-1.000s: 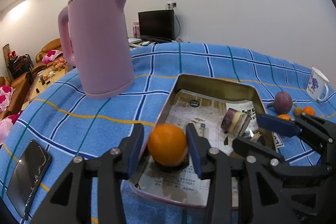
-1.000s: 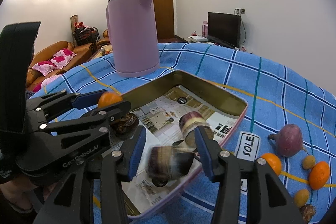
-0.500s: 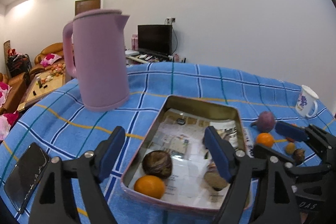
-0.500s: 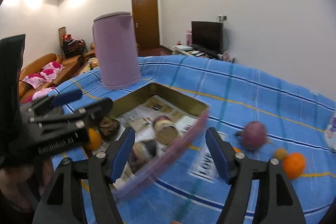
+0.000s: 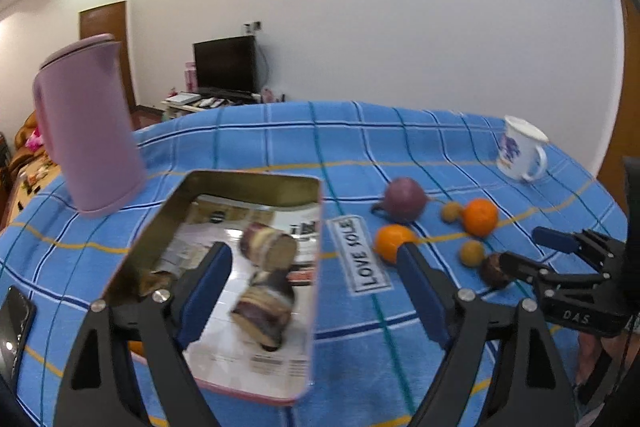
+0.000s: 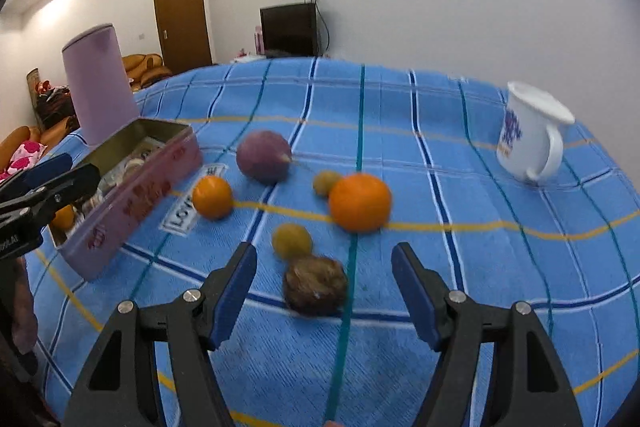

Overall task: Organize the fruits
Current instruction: 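Grasp a dark mangosteen with the right tool while the left tool grasps a mandarin orange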

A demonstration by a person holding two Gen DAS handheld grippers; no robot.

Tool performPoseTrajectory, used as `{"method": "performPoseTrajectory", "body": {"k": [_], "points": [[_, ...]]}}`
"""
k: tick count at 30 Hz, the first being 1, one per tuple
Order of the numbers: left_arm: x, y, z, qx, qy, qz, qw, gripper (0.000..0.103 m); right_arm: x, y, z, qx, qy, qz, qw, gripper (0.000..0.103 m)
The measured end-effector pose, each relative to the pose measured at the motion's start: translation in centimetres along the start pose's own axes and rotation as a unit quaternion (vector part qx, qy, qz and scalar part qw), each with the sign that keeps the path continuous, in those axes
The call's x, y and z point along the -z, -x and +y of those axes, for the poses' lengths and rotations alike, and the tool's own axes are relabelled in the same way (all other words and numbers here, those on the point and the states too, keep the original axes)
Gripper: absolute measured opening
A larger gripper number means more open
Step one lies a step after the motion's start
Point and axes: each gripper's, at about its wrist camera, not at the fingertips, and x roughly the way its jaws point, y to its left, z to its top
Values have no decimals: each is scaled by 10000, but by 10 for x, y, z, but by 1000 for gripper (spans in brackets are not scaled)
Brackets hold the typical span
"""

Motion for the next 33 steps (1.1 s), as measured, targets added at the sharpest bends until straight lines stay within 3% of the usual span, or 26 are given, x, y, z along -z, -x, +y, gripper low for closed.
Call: {"method": "performPoseTrajectory", "body": {"k": [5, 7, 13, 16, 20, 23, 25, 30, 33], "points": [[-2, -2, -12, 76, -167, 66, 9998, 88, 6, -9, 2, -156, -17, 258, 9995, 70], [-3, -5, -17, 93, -202, 89, 9997, 88, 6, -14, 0, -111, -70, 379, 9992, 60], [-2, -17, -28, 215, -293, 253, 9990, 88, 7, -31, -4, -248, -141, 786, 9965, 52], [-3, -20, -32, 295, -327, 313, 9985, 88, 6, -31, -3, -286, -116, 759, 9966, 42], [-9, -24, -38, 446, -405, 390, 9974, 88, 3, -24, 1, -235, -64, 602, 9979, 42], [-15, -30, -47, 550, -508, 406, 9964, 79, -7, -13, 0, 3, -53, 331, 9994, 42], [-18, -37, -53, 575, -566, 483, 9956, 68, -15, -8, -2, 233, -38, 119, 9996, 42], [-17, -66, -64, 621, -571, 807, 9932, 66, -23, -10, -6, 506, -115, -84, 9986, 42], [-16, -81, -65, 734, -500, 1031, 9907, 58, -21, -13, -8, 476, -197, -111, 9986, 42]]}}
